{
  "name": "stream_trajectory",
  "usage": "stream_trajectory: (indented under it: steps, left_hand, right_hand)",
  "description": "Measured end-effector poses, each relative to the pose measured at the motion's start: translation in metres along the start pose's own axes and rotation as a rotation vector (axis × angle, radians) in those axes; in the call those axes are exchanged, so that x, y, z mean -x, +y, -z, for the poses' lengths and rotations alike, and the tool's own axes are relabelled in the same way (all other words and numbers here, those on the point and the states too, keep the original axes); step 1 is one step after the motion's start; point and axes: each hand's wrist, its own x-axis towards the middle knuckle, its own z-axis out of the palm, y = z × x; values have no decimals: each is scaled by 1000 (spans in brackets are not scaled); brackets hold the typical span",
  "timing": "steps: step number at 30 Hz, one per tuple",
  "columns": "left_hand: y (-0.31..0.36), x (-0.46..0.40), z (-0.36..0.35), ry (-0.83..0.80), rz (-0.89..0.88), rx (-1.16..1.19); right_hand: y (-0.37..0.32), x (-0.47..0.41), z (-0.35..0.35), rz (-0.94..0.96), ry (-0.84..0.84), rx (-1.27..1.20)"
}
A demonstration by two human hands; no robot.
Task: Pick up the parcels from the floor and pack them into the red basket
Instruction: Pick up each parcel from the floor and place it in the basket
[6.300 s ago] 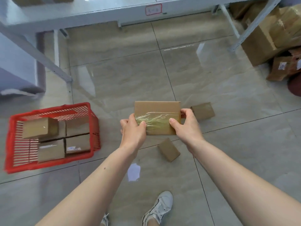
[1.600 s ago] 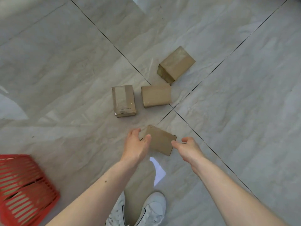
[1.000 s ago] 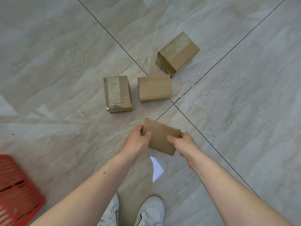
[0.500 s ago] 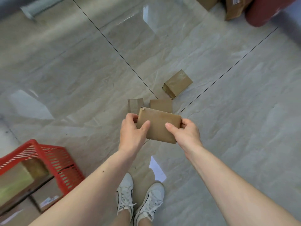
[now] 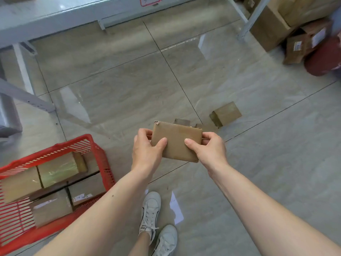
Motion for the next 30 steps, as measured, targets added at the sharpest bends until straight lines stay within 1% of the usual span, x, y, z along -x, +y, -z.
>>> stream_trajectory:
  steps: [11, 18, 25, 30]
  left_hand:
    - [-102, 30, 142, 191, 166, 119]
    - [-172, 41, 242, 223, 242, 139]
    - [-254, 44, 349, 253, 287, 134]
    - [-304, 38, 406, 233, 295, 101]
  right_hand:
    - [-7, 82, -139, 142, -197, 247]
    - [0, 143, -247, 171, -266, 361]
    - [18, 215, -363, 165, -322, 371]
    - [31, 253, -423, 161, -368, 416]
